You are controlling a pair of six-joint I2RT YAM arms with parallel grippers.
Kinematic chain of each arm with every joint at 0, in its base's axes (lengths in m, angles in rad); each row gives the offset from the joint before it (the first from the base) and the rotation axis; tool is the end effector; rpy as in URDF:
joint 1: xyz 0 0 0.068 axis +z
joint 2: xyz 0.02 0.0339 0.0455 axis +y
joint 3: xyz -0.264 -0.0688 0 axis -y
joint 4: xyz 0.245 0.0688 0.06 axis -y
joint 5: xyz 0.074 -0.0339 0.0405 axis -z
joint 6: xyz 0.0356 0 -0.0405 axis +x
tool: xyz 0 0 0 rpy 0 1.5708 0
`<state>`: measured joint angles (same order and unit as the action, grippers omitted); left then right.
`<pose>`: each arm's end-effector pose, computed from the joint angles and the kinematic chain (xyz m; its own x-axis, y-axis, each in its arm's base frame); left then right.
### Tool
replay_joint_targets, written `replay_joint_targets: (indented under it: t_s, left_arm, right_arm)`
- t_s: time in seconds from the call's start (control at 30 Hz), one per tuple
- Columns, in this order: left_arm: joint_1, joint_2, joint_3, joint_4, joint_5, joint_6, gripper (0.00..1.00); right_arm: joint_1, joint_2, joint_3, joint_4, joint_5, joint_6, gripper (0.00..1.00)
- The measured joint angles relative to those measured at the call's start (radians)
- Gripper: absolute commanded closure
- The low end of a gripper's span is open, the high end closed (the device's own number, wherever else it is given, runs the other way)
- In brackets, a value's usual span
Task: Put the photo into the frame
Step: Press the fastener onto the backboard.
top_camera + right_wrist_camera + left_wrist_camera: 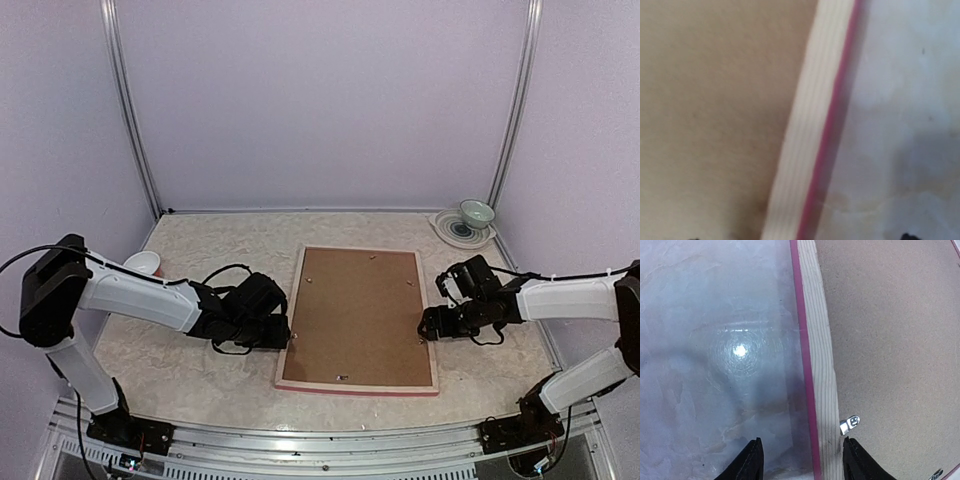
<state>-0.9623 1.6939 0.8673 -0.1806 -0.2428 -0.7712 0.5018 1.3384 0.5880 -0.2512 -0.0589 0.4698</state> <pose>0.1902 -0.2581 0.1441 -0.8505 0.0372 -0.5247 0.1817 0.9569 -0.2266 0.2080 0.1165 0.1549 -0.8885 0.0280 -0.4581 -0.1186 0.9502 0.2882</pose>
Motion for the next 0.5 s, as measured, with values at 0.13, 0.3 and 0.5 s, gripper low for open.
replay_joint_targets:
  t_s: [0.13,0.3,0.5]
  left_arm:
    - [0.013,-0.031,-0.019,0.035,0.011,0.013,0.45]
    - [0.014,-0.050,-0.036,0.072,0.031,0.018,0.45]
    - [0.014,-0.050,-0.061,0.096,0.045,0.017,0.45]
  right_arm:
    - [0.024,0.038,0.000,-0.013,0.022,0.021,0.20]
    - [0.043,0.057,0.013,-0.014,0.055,0.041,0.23]
    - [0.046,0.060,0.021,-0.034,0.089,0.050,0.26]
